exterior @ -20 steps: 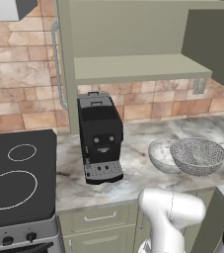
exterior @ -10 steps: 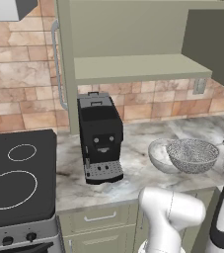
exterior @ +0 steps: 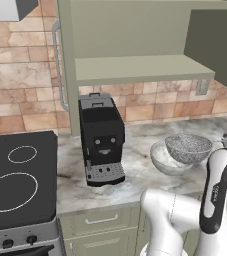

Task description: Open the cabinet and setup a tea strainer by placing it in the bowl upright.

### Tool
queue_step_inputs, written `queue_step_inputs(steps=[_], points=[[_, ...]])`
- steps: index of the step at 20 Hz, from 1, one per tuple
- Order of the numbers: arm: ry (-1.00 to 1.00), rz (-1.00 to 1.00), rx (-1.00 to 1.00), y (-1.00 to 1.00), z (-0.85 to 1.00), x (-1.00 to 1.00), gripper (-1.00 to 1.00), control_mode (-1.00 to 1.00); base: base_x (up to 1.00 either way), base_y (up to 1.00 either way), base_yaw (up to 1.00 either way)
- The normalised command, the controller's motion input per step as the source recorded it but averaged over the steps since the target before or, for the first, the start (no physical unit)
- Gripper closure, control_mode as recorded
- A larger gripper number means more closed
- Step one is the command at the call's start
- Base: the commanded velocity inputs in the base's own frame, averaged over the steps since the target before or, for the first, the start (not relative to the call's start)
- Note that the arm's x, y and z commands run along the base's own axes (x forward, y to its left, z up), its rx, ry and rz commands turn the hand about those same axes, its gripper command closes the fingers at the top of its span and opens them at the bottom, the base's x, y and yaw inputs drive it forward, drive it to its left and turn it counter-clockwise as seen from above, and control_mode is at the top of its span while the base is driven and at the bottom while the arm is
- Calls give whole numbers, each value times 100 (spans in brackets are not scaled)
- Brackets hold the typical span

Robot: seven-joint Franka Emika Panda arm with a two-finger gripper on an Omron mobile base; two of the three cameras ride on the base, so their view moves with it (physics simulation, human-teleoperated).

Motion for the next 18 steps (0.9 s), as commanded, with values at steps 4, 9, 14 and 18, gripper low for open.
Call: queue_step_inputs(steps=[4, 9, 14, 18], points=[[-8, -8, 0, -25, -40, 34, 100, -100, 0, 0, 0], [-17, -1, 0, -20, -34, 19, 100, -100, 0, 0, 0], [-14, 0, 0, -2, -16, 14, 100, -100, 0, 0, 0], [-3, 0, 0, -8, -8, 14, 100, -100, 0, 0, 0]])
